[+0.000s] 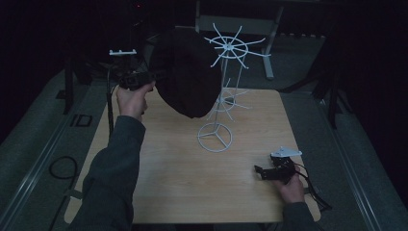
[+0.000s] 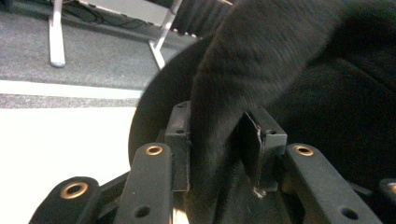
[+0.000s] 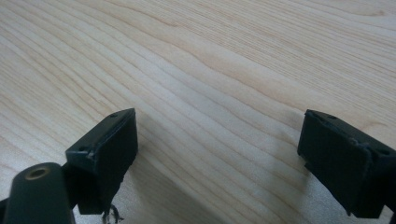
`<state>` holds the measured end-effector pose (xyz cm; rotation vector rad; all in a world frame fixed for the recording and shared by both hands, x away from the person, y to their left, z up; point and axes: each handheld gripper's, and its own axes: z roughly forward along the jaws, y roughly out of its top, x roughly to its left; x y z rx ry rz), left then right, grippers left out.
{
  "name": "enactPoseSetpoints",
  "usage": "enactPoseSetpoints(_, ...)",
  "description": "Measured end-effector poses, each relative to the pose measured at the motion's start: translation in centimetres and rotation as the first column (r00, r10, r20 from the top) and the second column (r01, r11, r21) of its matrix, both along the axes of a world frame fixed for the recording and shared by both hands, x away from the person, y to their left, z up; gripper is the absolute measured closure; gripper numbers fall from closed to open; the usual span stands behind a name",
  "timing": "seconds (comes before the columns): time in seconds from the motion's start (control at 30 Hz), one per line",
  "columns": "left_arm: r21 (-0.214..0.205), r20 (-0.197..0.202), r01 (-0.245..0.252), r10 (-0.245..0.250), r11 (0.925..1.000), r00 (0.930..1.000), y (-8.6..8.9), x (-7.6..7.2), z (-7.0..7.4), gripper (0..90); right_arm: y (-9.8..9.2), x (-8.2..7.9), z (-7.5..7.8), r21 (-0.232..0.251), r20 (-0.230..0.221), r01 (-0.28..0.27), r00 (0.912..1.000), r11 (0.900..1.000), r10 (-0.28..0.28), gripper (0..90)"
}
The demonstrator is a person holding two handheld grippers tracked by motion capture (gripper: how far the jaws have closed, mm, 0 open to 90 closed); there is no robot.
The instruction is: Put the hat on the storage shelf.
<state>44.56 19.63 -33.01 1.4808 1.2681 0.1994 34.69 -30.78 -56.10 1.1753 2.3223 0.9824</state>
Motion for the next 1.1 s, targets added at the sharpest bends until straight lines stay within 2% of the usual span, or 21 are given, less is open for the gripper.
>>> enactPoseSetpoints(0.17,0.013,-0.008,0.009,-0.009,0.9999,0.9999,-0.11,0.06,-0.04,63.7,-0.01,0.00,0.00,-0.001,0.000,-0.001,1.0000,1.0000,0.001,12.0)
enactPoseSetpoints(0.43,0.018,-0.006,0.017,-0.017,0.9997,0.9998,0.22,-0.07,0.11,51.6,-0.01,0.00,0.00,-0.001,0.000,-0.001,1.0000,1.0000,0.001,12.0)
enactPoseSetpoints(0.73,0.054,-0.003,0.016,-0.016,0.9984,0.9999,0.31,-0.16,0.06,45.1,-0.01,0.00,0.01,-0.002,0.000,-0.001,1.0000,1.0000,0.001,12.0)
enactPoseSetpoints(0.9,0.088,-0.002,0.017,-0.017,0.9960,0.9999,0.28,-0.25,0.02,44.7,-0.02,0.01,0.00,-0.002,0.002,-0.002,1.0000,1.0000,0.002,12.0)
enactPoseSetpoints(1.0,0.128,0.016,0.019,-0.021,0.9916,0.9997,0.15,-0.40,0.02,44.9,-0.02,0.01,0.00,-0.001,0.002,-0.002,1.0000,1.0000,0.002,12.0)
enactPoseSetpoints(1.1,0.147,0.023,0.019,-0.022,0.9889,0.9995,0.05,-0.54,0.05,45.0,-0.02,0.01,0.00,-0.001,0.001,-0.002,1.0000,1.0000,0.002,12.0)
